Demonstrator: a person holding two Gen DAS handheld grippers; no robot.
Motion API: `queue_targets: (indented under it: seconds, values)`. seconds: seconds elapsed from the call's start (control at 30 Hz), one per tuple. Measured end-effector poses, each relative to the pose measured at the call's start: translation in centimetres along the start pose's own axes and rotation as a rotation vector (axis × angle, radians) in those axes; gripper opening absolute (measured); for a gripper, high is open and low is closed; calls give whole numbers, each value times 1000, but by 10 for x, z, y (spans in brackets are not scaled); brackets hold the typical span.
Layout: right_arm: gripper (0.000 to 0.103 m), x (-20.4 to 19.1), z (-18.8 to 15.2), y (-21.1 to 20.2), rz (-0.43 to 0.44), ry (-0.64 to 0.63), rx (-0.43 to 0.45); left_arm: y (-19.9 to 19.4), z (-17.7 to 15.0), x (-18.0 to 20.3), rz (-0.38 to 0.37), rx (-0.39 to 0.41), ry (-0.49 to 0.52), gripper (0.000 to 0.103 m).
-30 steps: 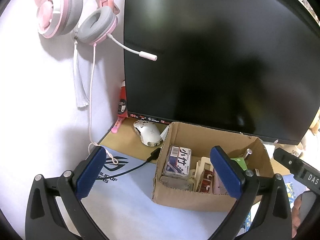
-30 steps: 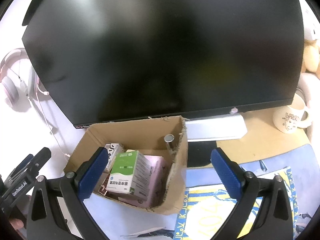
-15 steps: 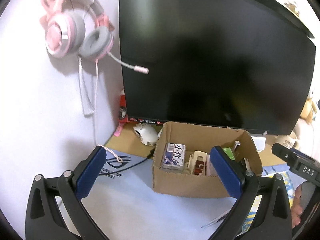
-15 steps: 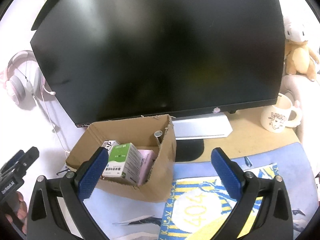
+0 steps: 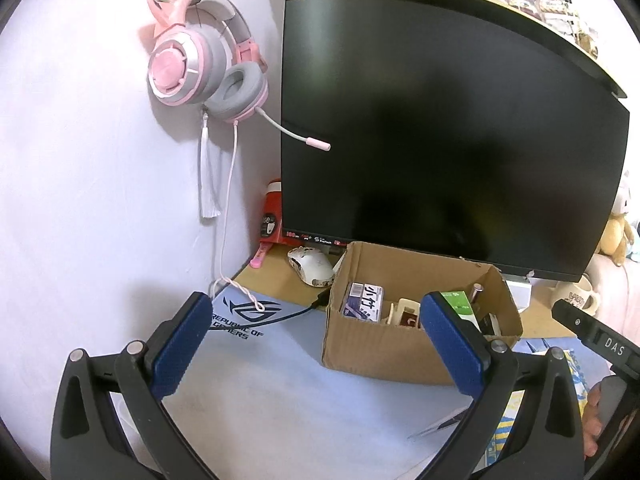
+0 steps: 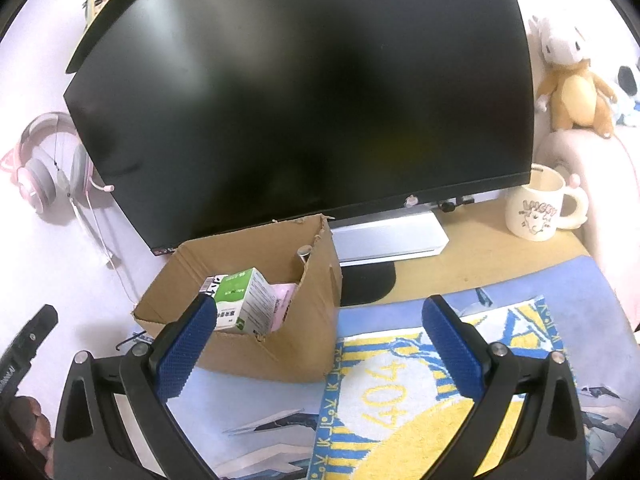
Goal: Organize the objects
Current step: 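Withdraw both open grippers up and back from the cardboard box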
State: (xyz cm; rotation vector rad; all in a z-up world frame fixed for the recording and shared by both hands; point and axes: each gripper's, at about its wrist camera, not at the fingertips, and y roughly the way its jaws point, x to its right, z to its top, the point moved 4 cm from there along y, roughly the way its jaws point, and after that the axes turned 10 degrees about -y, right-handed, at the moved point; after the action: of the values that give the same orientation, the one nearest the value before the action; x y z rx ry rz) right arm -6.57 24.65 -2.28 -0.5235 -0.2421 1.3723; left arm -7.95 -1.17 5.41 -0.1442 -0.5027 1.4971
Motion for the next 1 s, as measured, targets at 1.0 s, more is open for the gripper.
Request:
queue_targets:
  seconds: [1.0]
  values:
    - [103,8,-50,-6,-32,123,70,4,-54,0,-13,35,10,103]
